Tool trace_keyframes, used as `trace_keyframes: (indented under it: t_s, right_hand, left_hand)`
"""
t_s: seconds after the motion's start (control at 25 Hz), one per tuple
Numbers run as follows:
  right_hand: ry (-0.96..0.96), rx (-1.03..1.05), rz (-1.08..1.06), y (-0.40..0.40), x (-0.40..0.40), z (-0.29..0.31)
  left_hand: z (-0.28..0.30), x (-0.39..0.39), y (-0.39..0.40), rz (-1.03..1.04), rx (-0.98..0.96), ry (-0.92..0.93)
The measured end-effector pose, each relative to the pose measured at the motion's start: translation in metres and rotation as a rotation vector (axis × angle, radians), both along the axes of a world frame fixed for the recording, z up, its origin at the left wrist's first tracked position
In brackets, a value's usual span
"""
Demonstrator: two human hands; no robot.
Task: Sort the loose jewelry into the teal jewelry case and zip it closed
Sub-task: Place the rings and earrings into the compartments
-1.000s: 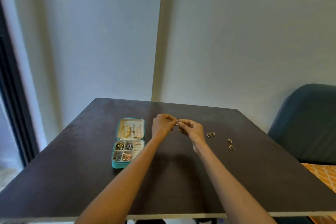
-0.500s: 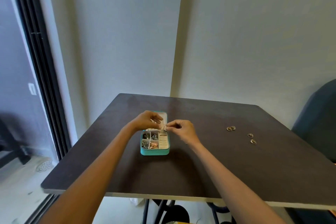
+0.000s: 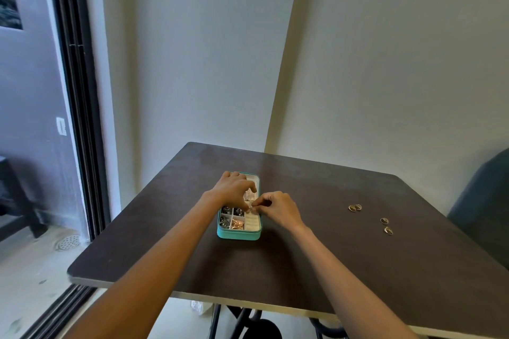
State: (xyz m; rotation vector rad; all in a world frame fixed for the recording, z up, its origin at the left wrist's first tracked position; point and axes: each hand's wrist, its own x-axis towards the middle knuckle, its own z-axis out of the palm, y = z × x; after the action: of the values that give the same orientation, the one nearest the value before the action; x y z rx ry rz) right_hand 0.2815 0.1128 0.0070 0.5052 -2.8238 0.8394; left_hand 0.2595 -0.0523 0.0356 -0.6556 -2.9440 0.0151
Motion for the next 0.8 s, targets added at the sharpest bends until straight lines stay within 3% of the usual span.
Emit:
trace_keyframes:
  t_s: [0.28,0.56,0.8]
  right_hand:
    - [-0.039,-0.082,-0.005,0.003,-0.003,-0.007]
    - [-0.057,-0.159,0.035,0.007,-0.004,-0.011]
    - [-0.008,0.038,0.044,0.0,-0.002,-0.002]
  left_hand:
    - [-0.004,-0.002,0.006,-0.003,-0.065,0.128]
    - [-0.011,0.001,0.002,0.034,0.024,0.141]
    - [-0.013,0.004,0.0,0.059,0.081,0.126]
